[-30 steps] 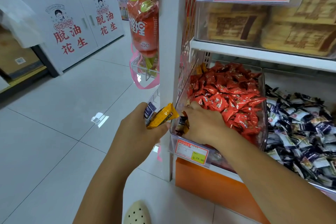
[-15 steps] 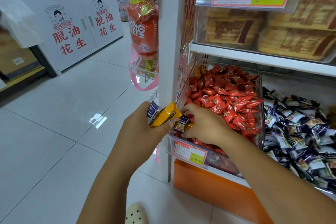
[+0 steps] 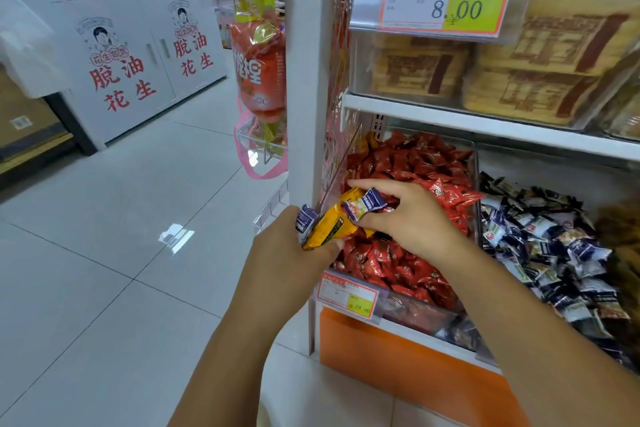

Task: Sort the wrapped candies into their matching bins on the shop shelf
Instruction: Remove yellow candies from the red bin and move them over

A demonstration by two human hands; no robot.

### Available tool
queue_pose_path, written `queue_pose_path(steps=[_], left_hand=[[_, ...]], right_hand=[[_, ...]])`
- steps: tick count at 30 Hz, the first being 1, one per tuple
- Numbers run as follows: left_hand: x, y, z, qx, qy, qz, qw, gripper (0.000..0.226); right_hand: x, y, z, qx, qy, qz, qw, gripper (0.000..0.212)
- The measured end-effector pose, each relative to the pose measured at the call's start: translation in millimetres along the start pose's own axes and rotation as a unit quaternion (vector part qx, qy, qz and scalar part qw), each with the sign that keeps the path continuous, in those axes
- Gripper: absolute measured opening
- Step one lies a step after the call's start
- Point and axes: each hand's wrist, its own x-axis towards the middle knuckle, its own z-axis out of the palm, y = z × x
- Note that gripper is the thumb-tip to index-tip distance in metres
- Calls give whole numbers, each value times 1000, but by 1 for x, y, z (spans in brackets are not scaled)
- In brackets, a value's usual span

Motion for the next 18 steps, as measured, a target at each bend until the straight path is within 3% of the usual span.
queue_pose_path(steps=[9, 18], left_hand=[[2, 6, 22, -2, 7, 11, 1000, 22], [7, 8, 29, -13, 31, -6, 999, 19]], right_hand=[[-1, -7, -20, 148, 68, 56, 985, 40], [6, -1, -18, 53, 82, 50, 994, 43]])
